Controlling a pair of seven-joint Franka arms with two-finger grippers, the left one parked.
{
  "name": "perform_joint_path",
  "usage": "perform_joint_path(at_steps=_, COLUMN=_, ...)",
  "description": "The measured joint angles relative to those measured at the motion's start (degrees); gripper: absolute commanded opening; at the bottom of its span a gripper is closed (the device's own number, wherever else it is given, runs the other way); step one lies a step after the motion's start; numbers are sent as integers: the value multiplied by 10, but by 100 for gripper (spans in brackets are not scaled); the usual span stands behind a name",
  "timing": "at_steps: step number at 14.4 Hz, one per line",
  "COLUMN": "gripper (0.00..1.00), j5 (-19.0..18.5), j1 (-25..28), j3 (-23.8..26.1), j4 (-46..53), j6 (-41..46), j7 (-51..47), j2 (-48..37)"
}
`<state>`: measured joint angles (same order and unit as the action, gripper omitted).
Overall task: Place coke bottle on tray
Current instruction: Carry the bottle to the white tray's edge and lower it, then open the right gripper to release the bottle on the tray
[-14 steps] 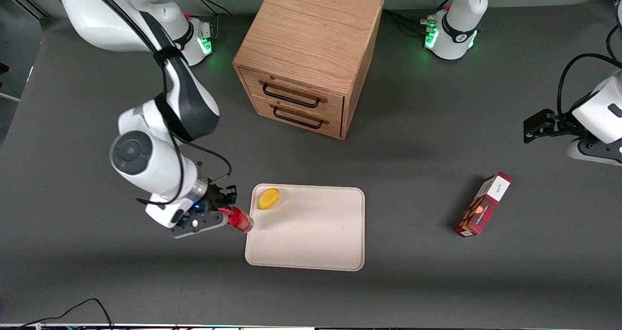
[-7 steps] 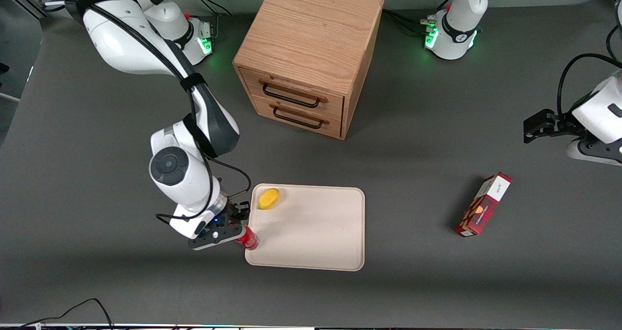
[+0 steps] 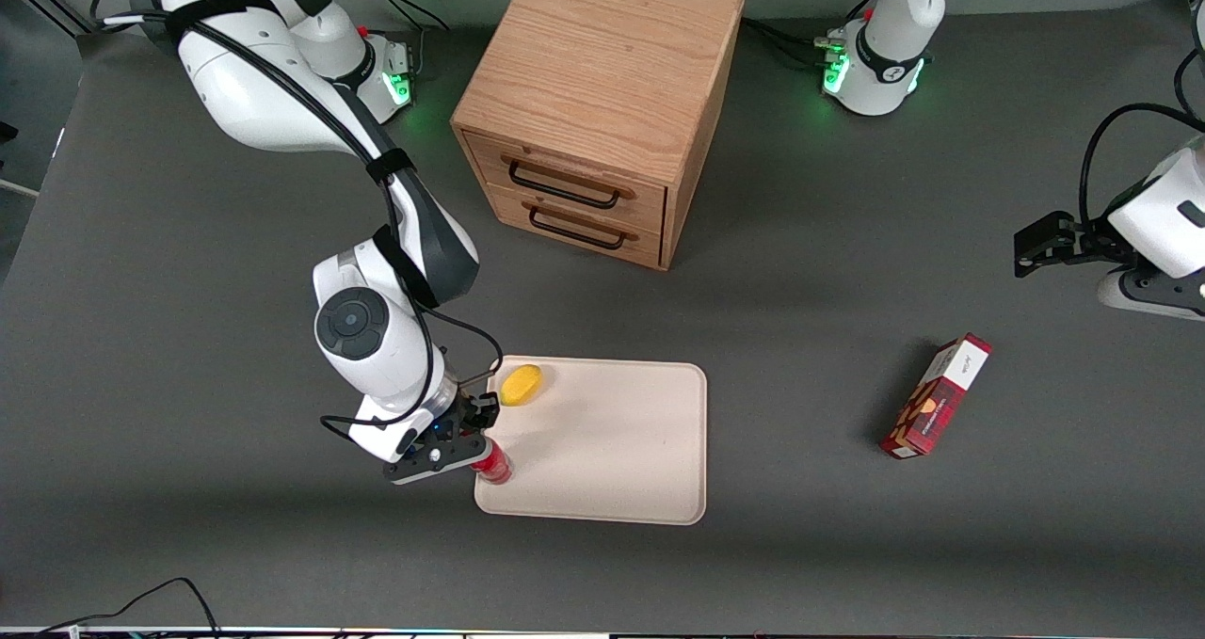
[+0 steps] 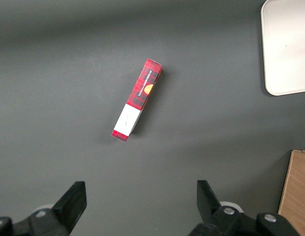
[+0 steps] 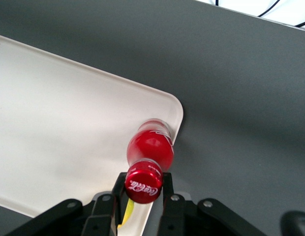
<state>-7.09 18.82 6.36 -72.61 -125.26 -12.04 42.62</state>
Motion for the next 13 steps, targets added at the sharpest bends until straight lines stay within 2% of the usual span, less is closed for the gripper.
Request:
perform_joint_path(at_steps=1, gripper=0, j5=0, j1=1, j3=0, j4=0, j6=-5, j7=-4, j2=1)
perform_joint_path(at_steps=6, gripper=100, j5=0, j1=1, j3=-1, j4=8, j6=-9, j7=-7, j2=5)
perform_joint_path(at_steps=13, gripper=100, j5=0, j1=-3, j3=-5, j4=23, j6=-5, j7=-11, j2=-2)
